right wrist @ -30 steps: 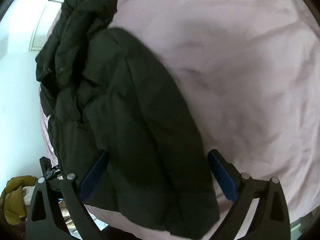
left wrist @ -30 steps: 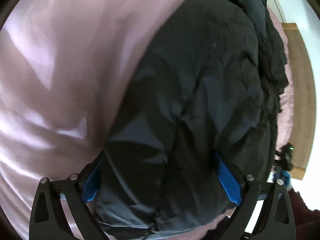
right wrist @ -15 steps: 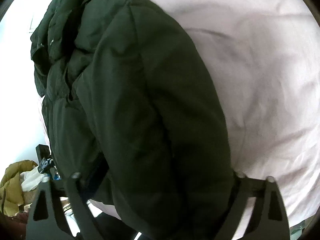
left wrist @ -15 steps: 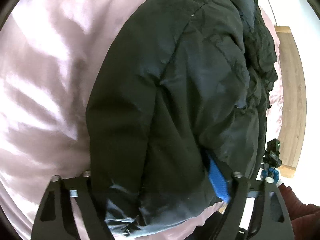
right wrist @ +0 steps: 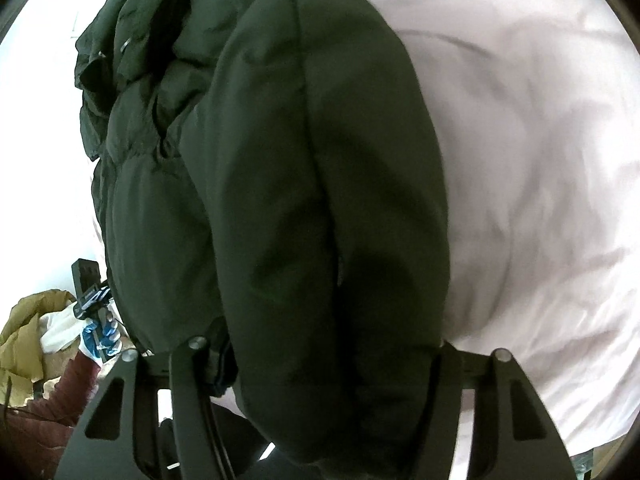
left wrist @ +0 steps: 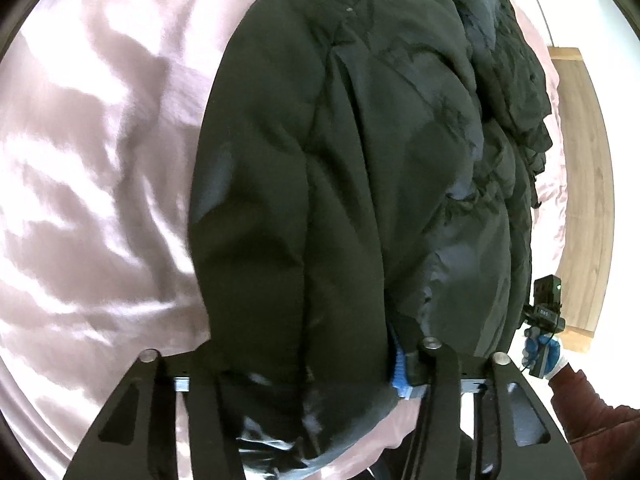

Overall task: Fold large clothes
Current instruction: 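Grasp the coat hem with both grippers and lift it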

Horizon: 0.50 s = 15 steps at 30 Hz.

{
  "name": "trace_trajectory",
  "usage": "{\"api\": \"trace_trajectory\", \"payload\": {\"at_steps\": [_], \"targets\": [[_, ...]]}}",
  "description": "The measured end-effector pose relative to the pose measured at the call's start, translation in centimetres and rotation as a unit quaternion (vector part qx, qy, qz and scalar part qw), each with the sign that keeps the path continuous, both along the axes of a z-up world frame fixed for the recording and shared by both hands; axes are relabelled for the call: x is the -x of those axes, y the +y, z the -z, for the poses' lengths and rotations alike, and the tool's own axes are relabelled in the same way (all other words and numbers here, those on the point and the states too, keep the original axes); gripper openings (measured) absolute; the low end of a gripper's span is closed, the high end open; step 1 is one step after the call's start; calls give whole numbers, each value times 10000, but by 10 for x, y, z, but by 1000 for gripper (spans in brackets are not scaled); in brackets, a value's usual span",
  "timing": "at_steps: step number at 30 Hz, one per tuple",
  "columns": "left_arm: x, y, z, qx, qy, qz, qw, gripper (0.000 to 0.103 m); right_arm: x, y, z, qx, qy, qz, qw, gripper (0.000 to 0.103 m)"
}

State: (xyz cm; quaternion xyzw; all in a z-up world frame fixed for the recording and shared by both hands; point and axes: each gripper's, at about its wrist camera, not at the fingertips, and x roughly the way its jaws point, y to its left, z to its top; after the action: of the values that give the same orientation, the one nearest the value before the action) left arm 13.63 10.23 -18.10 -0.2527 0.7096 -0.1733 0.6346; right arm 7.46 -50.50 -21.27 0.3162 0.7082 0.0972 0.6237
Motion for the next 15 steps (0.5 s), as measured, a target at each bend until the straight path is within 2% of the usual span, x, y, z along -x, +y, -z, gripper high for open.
{"api": "trace_trajectory", "payload": {"at_steps": [4,7,10,15], "targets": [[0,-9,-5,11,-65,10,10000,29,-4,14,-5,-18,-100,-76,9999,33],[-1,-17,-12,47,-138,74,9999,21,-9,25,-7,37,-169,-154,9997,25],[0,-23,-19,121,-187,75,9997,17,-15,37,-12,89,-243,-228,9994,19],[1,-25,-37,432,-310,-162,9985,14,-19,49,-30,77,-468,-191,9987,17]]}}
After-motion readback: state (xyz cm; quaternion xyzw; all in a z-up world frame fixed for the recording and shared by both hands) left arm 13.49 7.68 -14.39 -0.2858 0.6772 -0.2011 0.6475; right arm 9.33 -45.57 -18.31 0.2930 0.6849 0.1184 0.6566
